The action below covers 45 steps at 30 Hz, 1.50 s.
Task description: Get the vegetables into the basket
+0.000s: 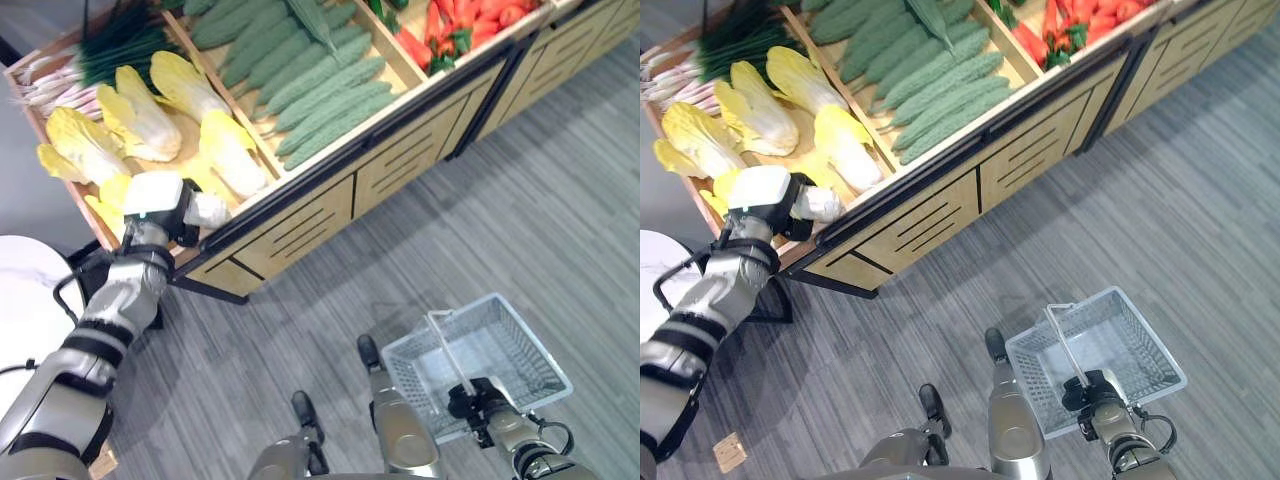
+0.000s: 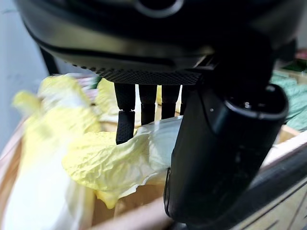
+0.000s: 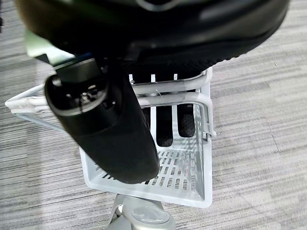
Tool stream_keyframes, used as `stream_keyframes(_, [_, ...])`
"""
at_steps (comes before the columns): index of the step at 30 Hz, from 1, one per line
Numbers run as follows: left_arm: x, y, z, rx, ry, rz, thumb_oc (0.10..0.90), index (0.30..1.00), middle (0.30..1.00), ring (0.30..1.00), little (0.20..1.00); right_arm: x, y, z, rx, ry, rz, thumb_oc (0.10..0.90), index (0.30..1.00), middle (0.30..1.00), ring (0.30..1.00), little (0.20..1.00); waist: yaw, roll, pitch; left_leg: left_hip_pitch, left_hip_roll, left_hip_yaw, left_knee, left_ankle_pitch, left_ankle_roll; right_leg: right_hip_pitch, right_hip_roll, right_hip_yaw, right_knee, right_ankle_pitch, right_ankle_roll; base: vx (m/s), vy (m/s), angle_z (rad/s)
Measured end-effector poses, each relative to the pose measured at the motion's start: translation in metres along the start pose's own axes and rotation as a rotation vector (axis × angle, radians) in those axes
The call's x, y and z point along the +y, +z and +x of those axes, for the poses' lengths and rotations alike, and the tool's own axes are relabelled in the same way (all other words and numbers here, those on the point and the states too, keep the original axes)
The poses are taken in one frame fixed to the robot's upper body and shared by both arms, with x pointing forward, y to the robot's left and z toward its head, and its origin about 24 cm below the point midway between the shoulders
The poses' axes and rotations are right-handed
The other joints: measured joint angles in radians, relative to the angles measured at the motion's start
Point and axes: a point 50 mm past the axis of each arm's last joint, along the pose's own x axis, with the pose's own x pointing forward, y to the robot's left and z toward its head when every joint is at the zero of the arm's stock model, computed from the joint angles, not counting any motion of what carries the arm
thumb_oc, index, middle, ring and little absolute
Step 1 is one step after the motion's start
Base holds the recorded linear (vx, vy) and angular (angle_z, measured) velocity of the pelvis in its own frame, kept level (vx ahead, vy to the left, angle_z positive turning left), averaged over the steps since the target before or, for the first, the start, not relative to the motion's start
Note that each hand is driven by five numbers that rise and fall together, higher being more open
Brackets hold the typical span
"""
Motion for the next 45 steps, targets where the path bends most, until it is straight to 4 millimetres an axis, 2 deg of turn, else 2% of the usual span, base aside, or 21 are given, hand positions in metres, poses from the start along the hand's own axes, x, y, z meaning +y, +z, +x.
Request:
stream_keyframes(1, [-0.001, 0.001, -0.003, -0.008, 0.000, -0.009, 0.400, 0.300, 0.300, 0.300, 0.300, 0.003, -0.004, -0.001, 0.010, 0.008, -0.003, 0.400, 0.300, 0.300, 0.300, 0.300, 0.013, -0.010, -0.006, 0.007, 0.001, -0.002, 0.000, 0.000, 0.000, 0.007, 0.000, -0.002, 0.000, -0.001, -0.001, 0.02, 0.017, 0.11])
stream_keyframes(2, [-0.004, -0.005, -0.016, 0.005, 0.003, -0.046, 0.400, 0.300, 0.300, 0.300, 0.300, 0.012, -0.010, -0.002, 0.031, 0.033, 0.019, 0.400, 0.300, 0.300, 0.300, 0.300, 0.021, -0.038, -0.026, 0.018, 0.001, -0.005, 0.001, -0.001, -0.001, 0.021, -0.001, -0.006, 0.000, -0.002, -0.001, 0.02, 0.022, 0.08])
stream_keyframes(3, [-0.005, -0.007, -0.019, 0.010, 0.000, -0.060, 0.400, 0.300, 0.300, 0.300, 0.300, 0.015, -0.013, -0.003, 0.040, 0.043, 0.020, 0.400, 0.300, 0.300, 0.300, 0.300, 0.024, -0.047, -0.034, 0.023, 0.001, -0.007, 0.002, -0.001, 0.000, 0.027, -0.002, -0.008, 0.000, -0.002, -0.001, 0.02, 0.013, 0.09])
stream_keyframes(5, [-0.007, -0.010, -0.025, 0.020, -0.004, -0.071, 0.400, 0.300, 0.300, 0.300, 0.300, 0.021, -0.021, -0.006, 0.062, 0.061, 0.026, 0.400, 0.300, 0.300, 0.300, 0.300, 0.036, -0.062, -0.056, 0.027, -0.002, -0.008, 0.002, -0.003, 0.002, 0.032, -0.006, -0.011, 0.000, -0.002, -0.001, 0.01, 0.005, 0.03])
stream_keyframes(7, [-0.007, -0.013, -0.041, 0.043, 0.027, -0.140, 0.400, 0.300, 0.300, 0.300, 0.300, 0.026, -0.025, -0.007, 0.075, 0.077, 0.023, 0.400, 0.300, 0.300, 0.300, 0.300, 0.030, -0.071, -0.067, 0.044, -0.002, -0.008, 0.005, -0.005, 0.004, 0.049, -0.006, -0.011, 0.000, 0.000, -0.004, 0.00, 0.000, 0.00])
stream_keyframes(10, [-0.004, -0.008, -0.051, 0.016, 0.052, -0.187, 0.400, 0.300, 0.300, 0.300, 0.300, 0.031, -0.038, -0.011, 0.111, 0.094, 0.012, 0.400, 0.300, 0.300, 0.300, 0.300, 0.045, -0.079, -0.082, 0.064, 0.000, -0.016, 0.004, -0.008, 0.005, 0.073, -0.007, -0.021, 0.000, -0.005, -0.004, 0.02, 0.010, 0.09])
stream_keyframes(13, [0.001, 0.001, -0.060, -0.021, 0.082, -0.236, 0.400, 0.300, 0.300, 0.300, 0.300, 0.035, -0.056, -0.016, 0.159, 0.107, -0.004, 0.400, 0.300, 0.300, 0.300, 0.300, 0.062, -0.076, -0.143, 0.073, 0.000, -0.028, 0.000, -0.011, 0.007, 0.090, -0.011, -0.032, -0.001, -0.022, 0.007, 0.02, 0.006, 0.12])
stream_keyframes(19, [0.008, 0.011, -0.078, -0.066, 0.119, -0.371, 0.400, 0.300, 0.300, 0.300, 0.300, 0.037, -0.068, -0.019, 0.193, 0.110, 0.011, 0.400, 0.300, 0.300, 0.300, 0.300, 0.065, -0.072, -0.174, 0.096, 0.000, -0.038, 0.000, -0.015, 0.009, 0.117, -0.014, -0.040, -0.003, -0.029, 0.005, 0.00, 0.004, 0.04])
stream_keyframes(23, [-0.008, 0.015, -0.094, -0.047, 0.056, -0.495, 0.400, 0.300, 0.300, 0.300, 0.300, 0.037, -0.075, -0.021, 0.217, 0.108, 0.023, 0.400, 0.300, 0.300, 0.300, 0.300, 0.065, -0.061, -0.195, 0.103, -0.001, -0.050, 0.000, -0.015, 0.010, 0.128, -0.015, -0.045, -0.005, -0.030, 0.006, -0.01, 0.007, 0.05])
stream_keyframes(27, [-0.032, 0.023, -0.109, 0.028, -0.024, -0.723, 0.400, 0.300, 0.300, 0.300, 0.300, 0.036, -0.075, -0.021, 0.218, 0.103, 0.026, 0.400, 0.300, 0.300, 0.300, 0.300, 0.067, -0.056, -0.201, 0.110, -0.001, -0.053, 0.000, -0.015, 0.010, 0.136, -0.016, -0.047, -0.005, -0.030, 0.006, 0.00, 0.000, 0.00])
stream_keyframes(30, [-0.051, 0.033, -0.121, 0.052, -0.156, -0.900, 0.400, 0.300, 0.300, 0.300, 0.300, 0.035, -0.072, -0.020, 0.213, 0.098, 0.031, 0.400, 0.300, 0.300, 0.300, 0.300, 0.069, -0.057, -0.201, 0.114, 0.000, -0.058, -0.001, -0.018, 0.019, 0.144, -0.018, -0.053, -0.005, -0.031, 0.004, -0.01, 0.008, 0.05])
stream_keyframes(37, [-0.067, 0.066, -0.129, -0.002, -0.360, -1.227, 0.400, 0.300, 0.300, 0.300, 0.300, 0.034, -0.068, -0.019, 0.208, 0.091, 0.038, 0.400, 0.300, 0.300, 0.300, 0.300, 0.071, -0.056, -0.203, 0.114, -0.006, -0.079, -0.001, -0.012, 0.025, 0.156, -0.027, -0.072, -0.005, -0.032, 0.005, -0.02, 0.028, 0.09])
stream_keyframes(45, [-0.062, 0.071, -0.125, -0.043, -0.372, -1.247, 0.400, 0.300, 0.300, 0.300, 0.300, 0.033, -0.071, -0.019, 0.221, 0.079, 0.063, 0.400, 0.300, 0.300, 0.300, 0.300, 0.068, -0.056, -0.202, 0.115, -0.016, -0.081, -0.001, -0.008, 0.030, 0.158, -0.037, -0.072, -0.004, -0.031, 0.006, -0.03, 0.044, 0.01])
